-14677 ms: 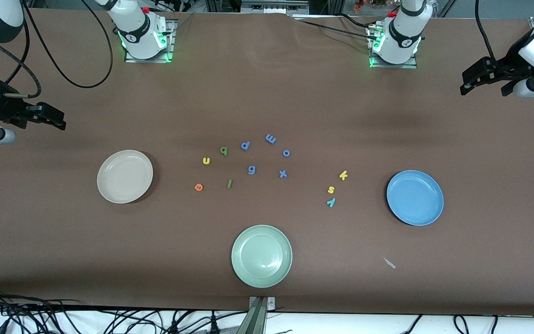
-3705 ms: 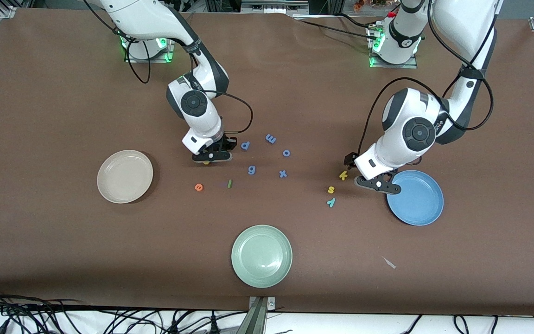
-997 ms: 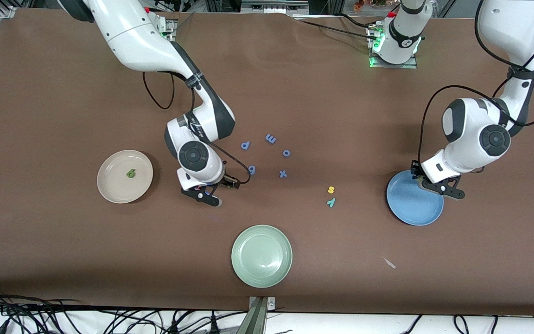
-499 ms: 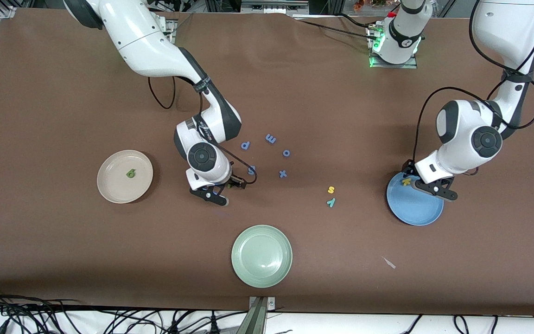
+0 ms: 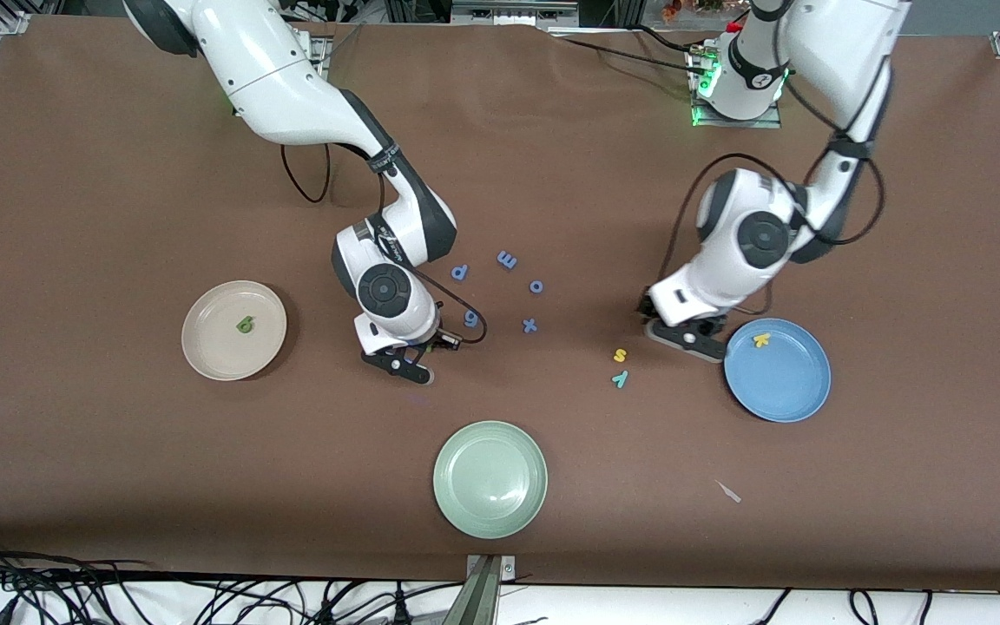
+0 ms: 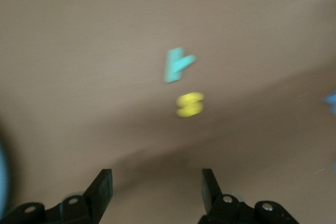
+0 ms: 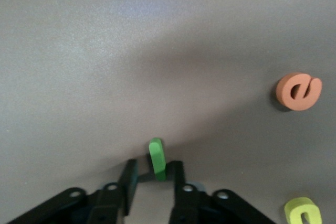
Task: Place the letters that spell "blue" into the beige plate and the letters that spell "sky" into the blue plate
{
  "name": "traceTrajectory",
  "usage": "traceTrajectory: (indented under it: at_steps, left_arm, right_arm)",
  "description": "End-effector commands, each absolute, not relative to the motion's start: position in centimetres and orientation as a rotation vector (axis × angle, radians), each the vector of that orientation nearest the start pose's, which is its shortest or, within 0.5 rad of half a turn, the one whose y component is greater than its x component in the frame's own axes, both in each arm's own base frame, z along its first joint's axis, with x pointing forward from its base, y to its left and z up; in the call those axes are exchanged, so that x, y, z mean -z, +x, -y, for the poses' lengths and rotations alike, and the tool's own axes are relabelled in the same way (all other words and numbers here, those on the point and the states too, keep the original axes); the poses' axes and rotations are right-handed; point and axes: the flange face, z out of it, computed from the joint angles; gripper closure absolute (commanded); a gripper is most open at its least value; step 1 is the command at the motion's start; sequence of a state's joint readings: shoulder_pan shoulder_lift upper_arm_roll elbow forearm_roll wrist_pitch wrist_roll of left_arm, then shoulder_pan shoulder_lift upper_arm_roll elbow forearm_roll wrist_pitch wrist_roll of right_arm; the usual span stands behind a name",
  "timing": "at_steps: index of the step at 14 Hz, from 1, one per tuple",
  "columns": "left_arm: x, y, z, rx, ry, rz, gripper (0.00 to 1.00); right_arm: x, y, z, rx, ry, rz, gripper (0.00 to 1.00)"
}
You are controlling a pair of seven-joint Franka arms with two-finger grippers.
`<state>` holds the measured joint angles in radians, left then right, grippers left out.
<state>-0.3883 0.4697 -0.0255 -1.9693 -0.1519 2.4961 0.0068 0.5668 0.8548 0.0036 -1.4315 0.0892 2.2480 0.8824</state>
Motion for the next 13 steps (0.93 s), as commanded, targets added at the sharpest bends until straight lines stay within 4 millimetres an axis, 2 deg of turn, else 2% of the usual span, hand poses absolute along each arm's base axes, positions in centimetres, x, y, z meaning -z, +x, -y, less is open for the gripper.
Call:
traceTrajectory:
  at_steps: [1,2,3,7,11,13]
  left_arm:
    - [-20.4,59.4,27.8,0.058,-3.24,-0.353,0.28]
    - [-19.7,59.9,28.1,0.069,-3.222,-0.361,0.33]
    - [-19.3,59.9,28.3,0.071,-3.21,-0.368,0.33]
    - [-19.5,60.0,28.4,0.08,-3.206,-0.375,0.33]
    - [-17.7,60.1,28.8,0.102,-3.203,-0.376,0.48]
    - [-17.3,60.2,28.9,0.135,-3.2,-0.389,0.48]
  right_arm:
    - [-16.9,60.2,-39.3,-0.134,-3.045,-0.594,1.0]
    - [-17.0,60.2,-39.4,-0.132,-3.044,-0.593,1.0]
    - [-17.4,60.4,-39.2,-0.128,-3.044,-0.587,1.0]
    - [-19.4,61.6,-37.8,-0.131,-3.044,-0.591,1.0]
    - [-22.1,62.3,-36.1,-0.169,-3.068,-0.539,1.0]
    - [-23.6,62.5,-34.9,-0.209,-3.09,-0.479,1.0]
